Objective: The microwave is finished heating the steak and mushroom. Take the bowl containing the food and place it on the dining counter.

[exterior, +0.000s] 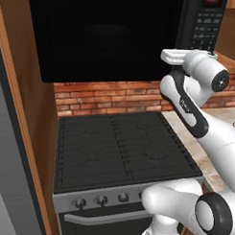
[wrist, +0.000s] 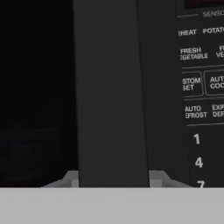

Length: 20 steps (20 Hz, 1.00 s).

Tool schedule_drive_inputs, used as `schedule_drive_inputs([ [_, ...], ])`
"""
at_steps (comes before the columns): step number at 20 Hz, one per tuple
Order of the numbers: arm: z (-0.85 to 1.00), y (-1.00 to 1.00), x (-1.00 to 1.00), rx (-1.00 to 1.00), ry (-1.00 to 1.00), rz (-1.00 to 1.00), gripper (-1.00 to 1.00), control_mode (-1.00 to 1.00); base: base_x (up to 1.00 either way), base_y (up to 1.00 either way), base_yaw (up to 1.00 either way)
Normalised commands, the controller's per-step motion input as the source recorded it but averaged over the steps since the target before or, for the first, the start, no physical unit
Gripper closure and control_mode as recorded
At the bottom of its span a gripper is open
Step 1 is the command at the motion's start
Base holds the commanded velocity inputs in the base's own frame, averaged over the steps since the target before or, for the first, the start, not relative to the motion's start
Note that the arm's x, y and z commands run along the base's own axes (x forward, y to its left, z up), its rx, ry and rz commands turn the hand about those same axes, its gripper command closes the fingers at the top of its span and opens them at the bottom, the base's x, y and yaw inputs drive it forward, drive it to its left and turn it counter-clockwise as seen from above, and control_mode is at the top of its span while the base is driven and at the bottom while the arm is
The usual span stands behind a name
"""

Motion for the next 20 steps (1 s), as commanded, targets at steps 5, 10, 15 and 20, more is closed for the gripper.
schedule_drive_inputs([
  [5,0.16,0.01,-0.75,0.00,-0.16,0.10,1.00,-1.00,0.00,0.00,0.00],
  [10,0.52,0.09,-1.00,0.00,-0.19,0.07,1.00,-1.00,0.00,0.00,0.00],
  [15,0.67,0.24,-1.00,0.00,-0.20,0.00,1.00,-1.00,0.00,0.00,0.00],
  [20,0.70,0.50,-1.00,-0.04,-0.19,-0.02,1.00,-1.00,0.00,0.00,0.00],
])
